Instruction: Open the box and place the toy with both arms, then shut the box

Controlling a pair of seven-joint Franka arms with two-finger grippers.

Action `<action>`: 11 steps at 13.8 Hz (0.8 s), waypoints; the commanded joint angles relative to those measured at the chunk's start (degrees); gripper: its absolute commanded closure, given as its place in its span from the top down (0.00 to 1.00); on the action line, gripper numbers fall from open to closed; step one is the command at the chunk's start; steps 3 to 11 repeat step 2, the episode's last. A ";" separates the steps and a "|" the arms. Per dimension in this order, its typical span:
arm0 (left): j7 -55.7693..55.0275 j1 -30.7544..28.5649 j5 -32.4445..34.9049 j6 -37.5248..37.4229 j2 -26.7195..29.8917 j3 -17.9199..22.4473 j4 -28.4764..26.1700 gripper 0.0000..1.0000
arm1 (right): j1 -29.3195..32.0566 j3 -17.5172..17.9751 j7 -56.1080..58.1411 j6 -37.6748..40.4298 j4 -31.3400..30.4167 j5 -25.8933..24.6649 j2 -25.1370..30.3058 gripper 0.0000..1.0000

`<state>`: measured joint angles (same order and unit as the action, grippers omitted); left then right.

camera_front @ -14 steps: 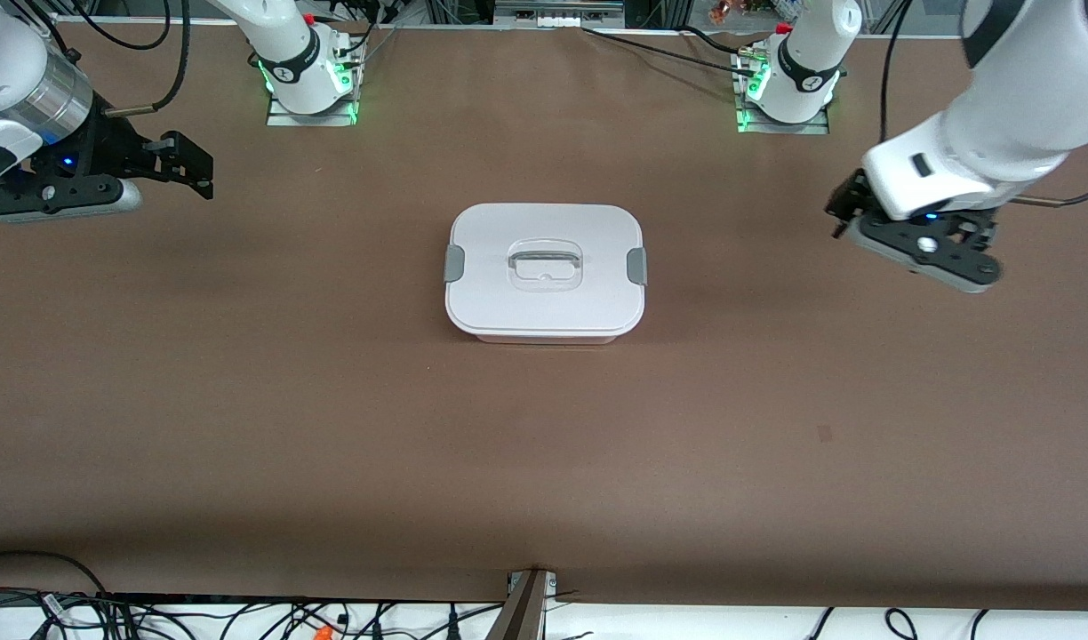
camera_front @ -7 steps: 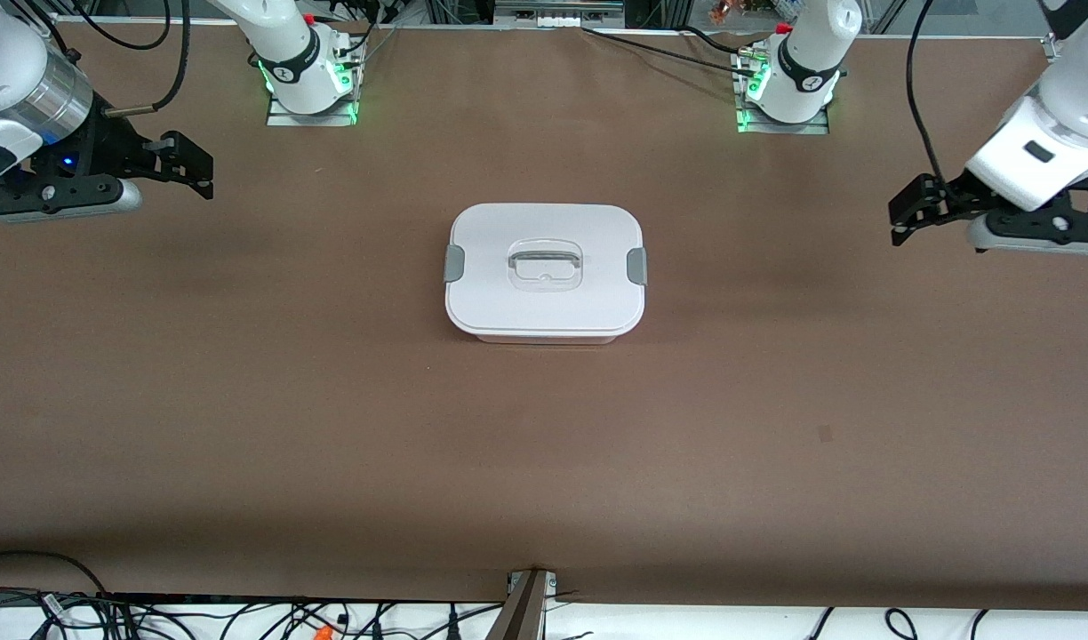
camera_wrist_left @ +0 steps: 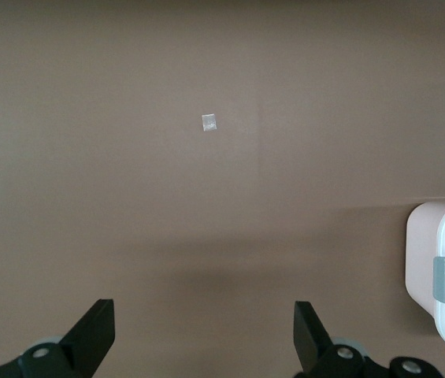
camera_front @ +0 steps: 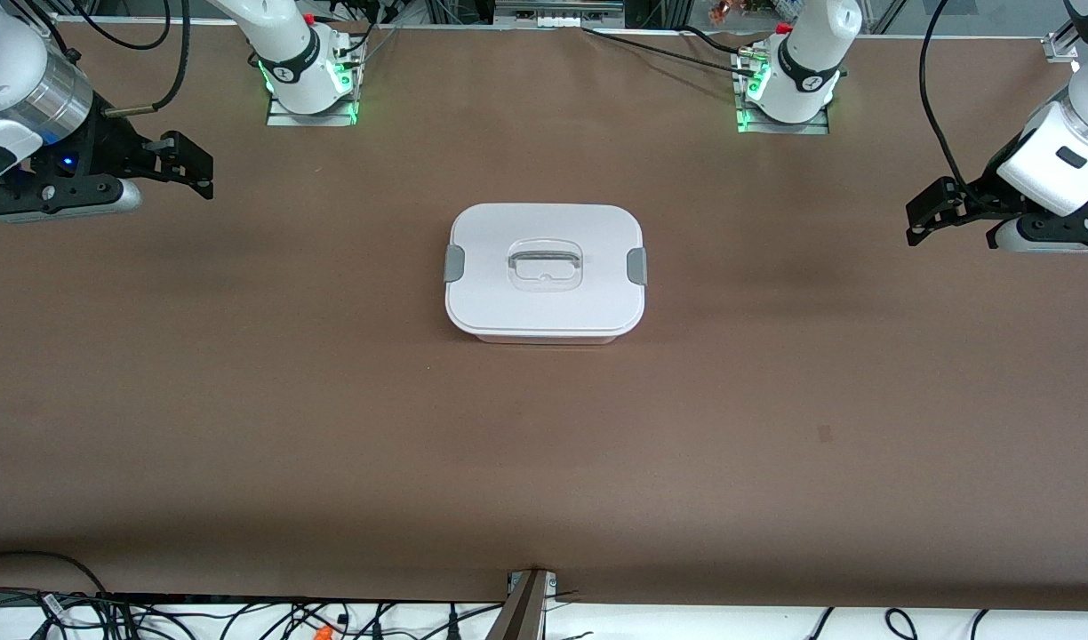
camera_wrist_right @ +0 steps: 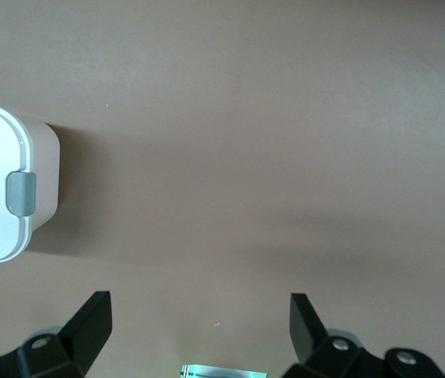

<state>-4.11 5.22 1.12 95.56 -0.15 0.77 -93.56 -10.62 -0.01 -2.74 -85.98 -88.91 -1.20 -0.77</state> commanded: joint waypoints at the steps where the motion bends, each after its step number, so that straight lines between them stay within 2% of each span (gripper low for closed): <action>1: -0.63 1.10 -0.16 -2.13 -2.13 1.08 3.48 1.00 | 0.52 0.45 -0.42 0.29 0.84 0.58 -0.19 1.00; 11: -0.72 1.19 -0.07 -2.21 -2.13 1.08 3.48 1.00 | 0.52 0.45 -0.42 0.29 0.84 0.58 -0.19 1.00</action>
